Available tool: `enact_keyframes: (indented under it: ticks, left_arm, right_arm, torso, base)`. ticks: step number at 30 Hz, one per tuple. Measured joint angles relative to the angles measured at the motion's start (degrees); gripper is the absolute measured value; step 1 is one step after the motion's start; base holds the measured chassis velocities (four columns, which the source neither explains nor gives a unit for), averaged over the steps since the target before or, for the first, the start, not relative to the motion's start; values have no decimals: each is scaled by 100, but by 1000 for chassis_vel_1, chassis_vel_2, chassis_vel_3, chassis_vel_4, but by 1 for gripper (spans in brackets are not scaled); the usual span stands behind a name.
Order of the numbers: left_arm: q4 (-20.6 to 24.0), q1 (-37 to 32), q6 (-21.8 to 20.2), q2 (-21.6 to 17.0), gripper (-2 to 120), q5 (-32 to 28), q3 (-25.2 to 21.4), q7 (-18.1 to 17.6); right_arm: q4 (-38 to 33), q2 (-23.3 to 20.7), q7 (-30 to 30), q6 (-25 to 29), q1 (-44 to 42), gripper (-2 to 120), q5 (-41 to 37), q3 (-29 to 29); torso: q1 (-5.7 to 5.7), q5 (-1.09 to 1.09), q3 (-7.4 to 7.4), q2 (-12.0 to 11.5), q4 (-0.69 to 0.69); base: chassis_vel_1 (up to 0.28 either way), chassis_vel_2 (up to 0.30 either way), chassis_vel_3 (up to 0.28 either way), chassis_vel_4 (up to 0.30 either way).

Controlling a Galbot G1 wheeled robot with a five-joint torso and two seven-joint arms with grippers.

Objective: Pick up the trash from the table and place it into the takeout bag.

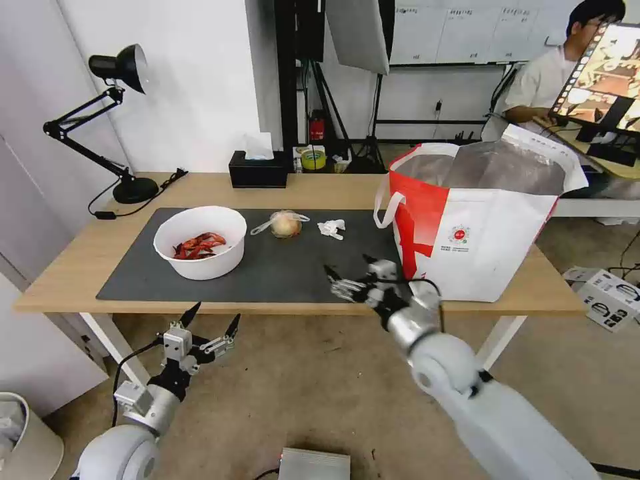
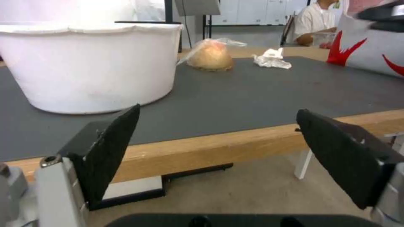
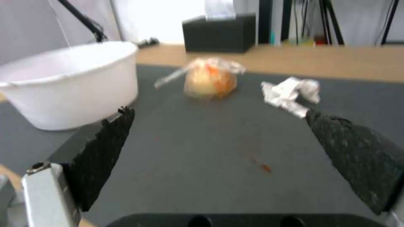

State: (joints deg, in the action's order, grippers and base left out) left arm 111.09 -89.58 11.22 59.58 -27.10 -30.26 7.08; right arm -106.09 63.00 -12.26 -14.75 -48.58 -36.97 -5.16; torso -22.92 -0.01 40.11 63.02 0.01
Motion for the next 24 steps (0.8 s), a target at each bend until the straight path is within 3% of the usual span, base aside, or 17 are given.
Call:
enact_keyframes:
  ticks: [3, 11, 24]
  left_arm:
    - [1, 0, -2, 42, 100, 11, -6, -4]
    - [-47, 12, -1, 103, 100, 31, 9, -8]
    - [-18, -13, 9, 94, 100, 69, 16, -7]
  right_arm:
    - [467, 278, -520, -328, 577, 100, -94, -353]
    - [1619, 858, -1438, -689, 1537, 100, -249, -588]
    - [3327, 1667, -1679, -691, 2377, 100, -21, -559]
  torso:
    - [0, 0, 0, 0, -1]
    - [0, -1, 0, 0, -1]
    - [-1, 0, 0, 0, -1]
  base:
    - [0, 0, 0, 0]
    - [0, 0, 0, 0]
    - [0, 0, 0, 0]
